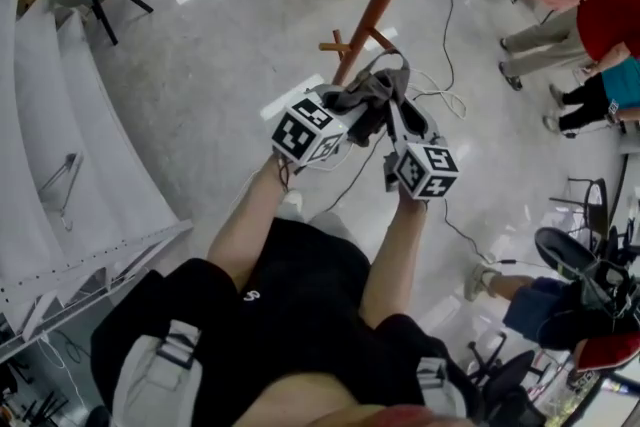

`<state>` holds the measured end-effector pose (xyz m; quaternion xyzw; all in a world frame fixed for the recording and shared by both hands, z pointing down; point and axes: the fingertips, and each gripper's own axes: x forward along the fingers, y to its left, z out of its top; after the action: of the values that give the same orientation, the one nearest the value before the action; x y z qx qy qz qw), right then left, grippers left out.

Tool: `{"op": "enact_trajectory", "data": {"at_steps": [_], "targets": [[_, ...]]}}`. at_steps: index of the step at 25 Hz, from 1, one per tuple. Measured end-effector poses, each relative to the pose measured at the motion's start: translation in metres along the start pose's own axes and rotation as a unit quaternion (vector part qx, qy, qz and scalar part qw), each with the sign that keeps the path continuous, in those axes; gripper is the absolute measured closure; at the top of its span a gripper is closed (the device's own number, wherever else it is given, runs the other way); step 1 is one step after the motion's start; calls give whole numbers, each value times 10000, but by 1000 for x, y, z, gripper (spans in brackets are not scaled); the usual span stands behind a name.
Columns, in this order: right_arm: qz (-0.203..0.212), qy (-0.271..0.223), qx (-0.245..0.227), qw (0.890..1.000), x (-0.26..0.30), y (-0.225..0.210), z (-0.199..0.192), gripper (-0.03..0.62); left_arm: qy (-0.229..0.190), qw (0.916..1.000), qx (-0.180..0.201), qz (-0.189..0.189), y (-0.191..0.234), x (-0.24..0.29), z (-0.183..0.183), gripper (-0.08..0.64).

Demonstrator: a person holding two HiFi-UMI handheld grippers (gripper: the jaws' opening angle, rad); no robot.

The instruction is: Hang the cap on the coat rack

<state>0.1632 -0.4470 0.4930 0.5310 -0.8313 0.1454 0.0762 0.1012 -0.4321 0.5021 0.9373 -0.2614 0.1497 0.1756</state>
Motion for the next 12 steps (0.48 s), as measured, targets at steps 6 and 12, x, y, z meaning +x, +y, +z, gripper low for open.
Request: {"op": "enact_trajectory", "data": {"at_steps": [6, 12], "targets": [[-229, -39, 41, 9997, 15, -15, 9, 535, -246, 9995, 9, 220, 22, 7, 17, 505], [-219, 360, -34, 9991, 40, -8, -11, 535, -67, 9987, -366, 355, 51, 13, -6, 505]]}}
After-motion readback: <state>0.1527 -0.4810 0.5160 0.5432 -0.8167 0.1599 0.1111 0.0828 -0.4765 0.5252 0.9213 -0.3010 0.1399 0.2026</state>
